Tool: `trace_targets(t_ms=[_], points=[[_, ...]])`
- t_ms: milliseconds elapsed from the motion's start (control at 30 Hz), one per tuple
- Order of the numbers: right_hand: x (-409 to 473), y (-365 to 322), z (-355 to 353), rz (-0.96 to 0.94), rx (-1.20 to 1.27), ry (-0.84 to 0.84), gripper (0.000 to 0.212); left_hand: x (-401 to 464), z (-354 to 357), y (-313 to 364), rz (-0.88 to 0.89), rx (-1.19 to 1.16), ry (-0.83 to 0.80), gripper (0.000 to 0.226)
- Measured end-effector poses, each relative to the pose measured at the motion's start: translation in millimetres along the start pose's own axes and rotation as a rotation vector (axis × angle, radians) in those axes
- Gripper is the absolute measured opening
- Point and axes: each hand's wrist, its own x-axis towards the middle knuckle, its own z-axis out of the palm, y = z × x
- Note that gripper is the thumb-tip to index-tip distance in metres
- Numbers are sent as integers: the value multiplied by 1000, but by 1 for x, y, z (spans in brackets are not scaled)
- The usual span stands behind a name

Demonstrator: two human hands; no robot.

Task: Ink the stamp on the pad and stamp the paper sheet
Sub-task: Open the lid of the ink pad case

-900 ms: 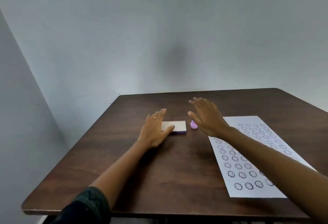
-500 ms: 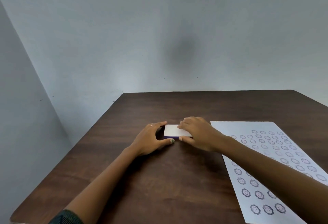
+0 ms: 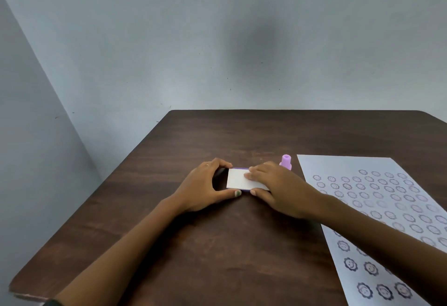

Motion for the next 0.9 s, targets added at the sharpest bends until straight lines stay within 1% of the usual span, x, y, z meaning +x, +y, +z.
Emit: trace_targets(t_ms=[133,367,500,633,700,767,900], points=[[-18,-13,-3,-56,3,18,43,-19,-3,5,25,-25,-15,66],[-33,-27,-6,-110,18,3,43,-39,-7,13,28,-62,-27,60],[-33,-27,-10,-117,22,-9,38,-41,-8,16,37,-65,-30,59],[-27,-24,-15,-71,67,-43,36,-41,-8,17,35,-94,-10,60],[-21,-21,-19,-45,130,-38,32,-41,-8,18,37,-102,-6,61],[-14,-19,-24,-24,192,-20,28,-41,-9,18,38,-110,-7,64],[-1,-13,-29,6,240,76,25,-41,-9,18,21,-117,-16,74]])
